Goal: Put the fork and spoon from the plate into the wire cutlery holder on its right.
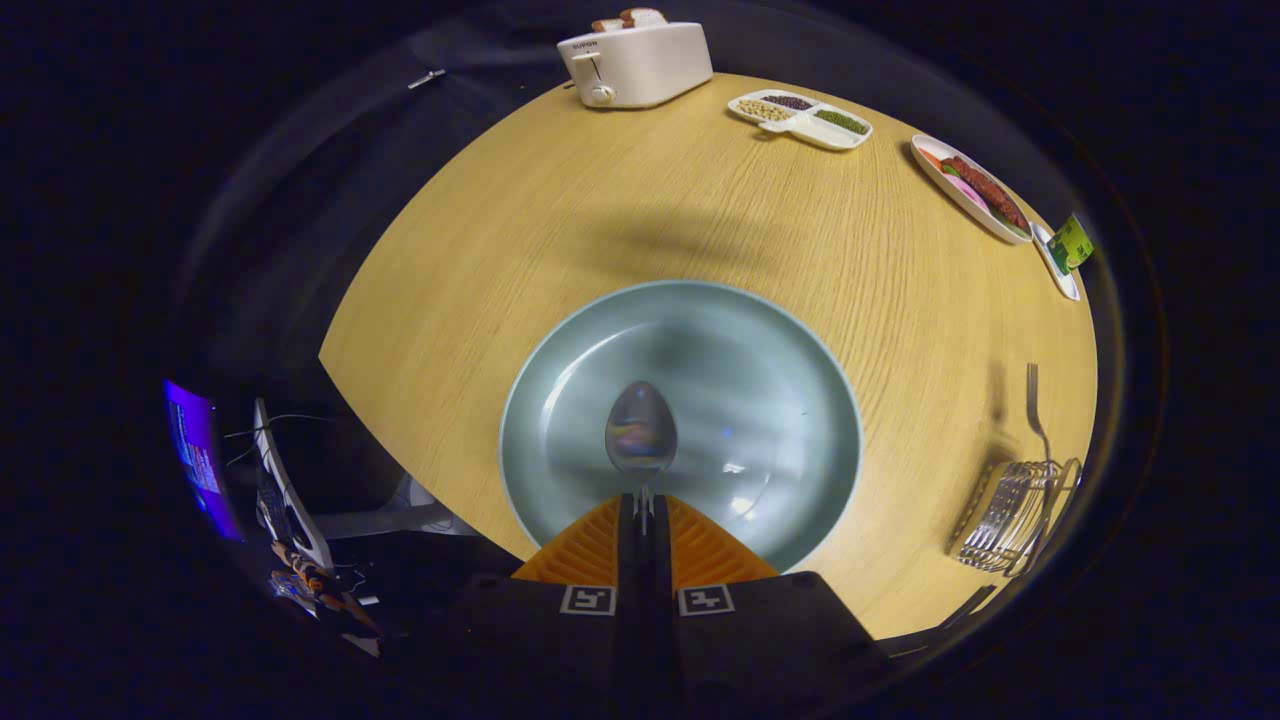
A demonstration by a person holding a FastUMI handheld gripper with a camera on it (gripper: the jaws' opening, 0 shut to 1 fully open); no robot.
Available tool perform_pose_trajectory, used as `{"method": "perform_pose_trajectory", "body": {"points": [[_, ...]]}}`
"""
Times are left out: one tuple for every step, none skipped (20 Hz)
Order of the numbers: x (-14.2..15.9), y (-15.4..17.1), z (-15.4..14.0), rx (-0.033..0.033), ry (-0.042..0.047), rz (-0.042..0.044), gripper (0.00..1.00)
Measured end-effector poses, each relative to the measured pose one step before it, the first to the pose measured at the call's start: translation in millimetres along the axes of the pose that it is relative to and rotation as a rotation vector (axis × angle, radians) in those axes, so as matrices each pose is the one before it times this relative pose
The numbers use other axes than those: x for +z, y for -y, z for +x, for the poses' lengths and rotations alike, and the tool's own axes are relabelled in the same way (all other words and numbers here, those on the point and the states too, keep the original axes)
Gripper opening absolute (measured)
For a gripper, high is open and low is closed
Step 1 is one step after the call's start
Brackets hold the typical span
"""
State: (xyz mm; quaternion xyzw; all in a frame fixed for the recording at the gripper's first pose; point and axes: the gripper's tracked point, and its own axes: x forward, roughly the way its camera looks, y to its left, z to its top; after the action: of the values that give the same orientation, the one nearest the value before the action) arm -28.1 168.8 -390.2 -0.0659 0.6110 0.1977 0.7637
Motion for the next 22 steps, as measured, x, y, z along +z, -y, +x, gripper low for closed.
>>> {"method": "perform_pose_trajectory", "body": {"points": [[5.31,9.78,-13.56,-0.00607,0.02048,-0.01225,0.08],[3.76,9.17,-13.48,-0.00379,0.01488,-0.00809,0.08],[2.7,7.22,-11.93,0.00525,0.00936,0.00077,0.08],[3.42,3.86,-11.47,0.01149,0.0105,0.00803,0.08],[2.45,4.32,-12.45,0.01213,0.00518,0.00778,0.08],[3.82,7.06,-10.27,0.0083,0.00846,0.00627,0.08],[2.7,6.44,-14.59,0.00302,0.00661,0.00305,0.08],[2.52,8.6,-17.6,0.00069,0.01021,0.00051,0.08],[3.1,10.63,-16.02,-0.00773,0.01055,-0.00007,0.08],[2.79,11.82,-14.04,-0.01093,0.00892,-0.00068,0.08],[2.17,12.41,-14.59,-0.01243,0.0084,-0.00078,0.08],[0.93,13.6,-13.17,-0.01591,0.00598,-0.00012,0.08],[-0.89,13.48,-11.74,-0.01353,-0.00025,-0.00004,0.08],[-4.13,13.73,-10.46,-0.01547,-0.00569,-0.00074,0.08],[-4.15,14.62,-8.24,-0.01873,-0.01069,-0.00336,0.08],[-5.67,14.88,-5.61,-0.01922,-0.01354,-0.00571,0.08],[-6.08,13.77,-4.3,-0.01881,-0.0167,-0.00138,0.08],[-8.67,13.65,-1.06,-0.01295,-0.02227,0.00237,0.08],[-7.41,9.19,0.75,-0.00797,-0.02042,0.00941,0.08],[-6.88,8.14,3.71,-0.00149,-0.02046,0.0088,0.08],[-7.64,5.72,4.13,0.0011,-0.02219,0.0087,0.08],[-8.01,5.18,3.3,-0.00133,-0.02257,0.00635,0.08]]}}
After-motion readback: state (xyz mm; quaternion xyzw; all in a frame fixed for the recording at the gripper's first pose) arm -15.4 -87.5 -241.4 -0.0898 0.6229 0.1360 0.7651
